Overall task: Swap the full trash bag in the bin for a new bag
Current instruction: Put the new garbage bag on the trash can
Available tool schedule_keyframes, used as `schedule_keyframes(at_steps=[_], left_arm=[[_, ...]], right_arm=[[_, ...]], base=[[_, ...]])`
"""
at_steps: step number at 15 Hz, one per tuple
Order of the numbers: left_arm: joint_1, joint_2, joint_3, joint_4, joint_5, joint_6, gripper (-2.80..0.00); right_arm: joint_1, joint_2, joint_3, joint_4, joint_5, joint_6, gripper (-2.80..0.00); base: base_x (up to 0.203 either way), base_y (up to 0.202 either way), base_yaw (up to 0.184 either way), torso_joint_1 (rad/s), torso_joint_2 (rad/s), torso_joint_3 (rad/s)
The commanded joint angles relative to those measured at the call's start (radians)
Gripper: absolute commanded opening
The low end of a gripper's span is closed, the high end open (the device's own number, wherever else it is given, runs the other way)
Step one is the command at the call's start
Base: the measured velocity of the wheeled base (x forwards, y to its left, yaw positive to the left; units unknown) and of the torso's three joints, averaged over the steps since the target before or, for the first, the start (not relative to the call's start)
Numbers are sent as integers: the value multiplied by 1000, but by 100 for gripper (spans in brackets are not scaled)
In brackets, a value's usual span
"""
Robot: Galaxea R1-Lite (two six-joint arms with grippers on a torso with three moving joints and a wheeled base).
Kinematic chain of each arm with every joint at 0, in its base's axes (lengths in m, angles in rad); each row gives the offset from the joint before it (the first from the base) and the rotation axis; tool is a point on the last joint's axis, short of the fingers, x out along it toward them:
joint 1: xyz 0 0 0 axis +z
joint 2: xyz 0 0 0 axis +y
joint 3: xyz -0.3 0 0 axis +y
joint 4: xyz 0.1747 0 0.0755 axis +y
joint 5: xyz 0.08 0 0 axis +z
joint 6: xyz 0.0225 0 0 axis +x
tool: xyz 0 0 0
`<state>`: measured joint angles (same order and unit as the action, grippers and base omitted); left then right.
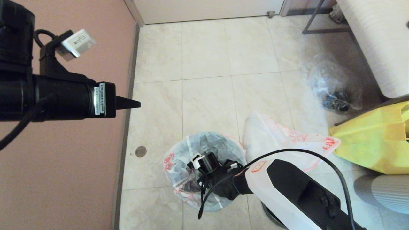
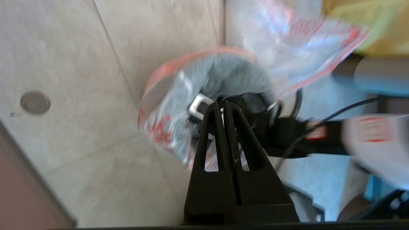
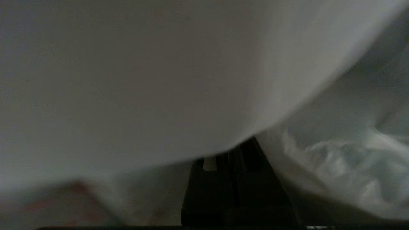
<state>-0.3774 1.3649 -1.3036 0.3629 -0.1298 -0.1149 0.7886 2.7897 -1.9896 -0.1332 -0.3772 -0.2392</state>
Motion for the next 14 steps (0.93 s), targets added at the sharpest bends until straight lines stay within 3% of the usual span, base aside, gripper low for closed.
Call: schedule_keyframes(at_steps=[1, 3, 8, 11, 14], left_arm=[[0, -19, 7, -21, 1, -6, -280], [0, -27, 18, -50, 2, -6, -280], [2, -30, 18, -53, 6, -6, -280], [0, -30, 18, -51, 6, -5, -280], [-3, -26, 18, -51, 5, -4, -280]], right_arm=[[-39, 81, -1, -71, 2, -129, -280], [-59, 90, -2, -85, 8, -164, -280], [-45, 20, 5, -69, 6, -135, -280], [5, -124, 53, -17, 4, -14, -280], [74, -309, 138, 241, 7, 219, -280]], base=[[0, 0, 0, 0, 0, 0], [0, 0, 0, 0, 0, 0], [0, 0, 0, 0, 0, 0], [0, 0, 0, 0, 0, 0], [0, 0, 0, 0, 0, 0]])
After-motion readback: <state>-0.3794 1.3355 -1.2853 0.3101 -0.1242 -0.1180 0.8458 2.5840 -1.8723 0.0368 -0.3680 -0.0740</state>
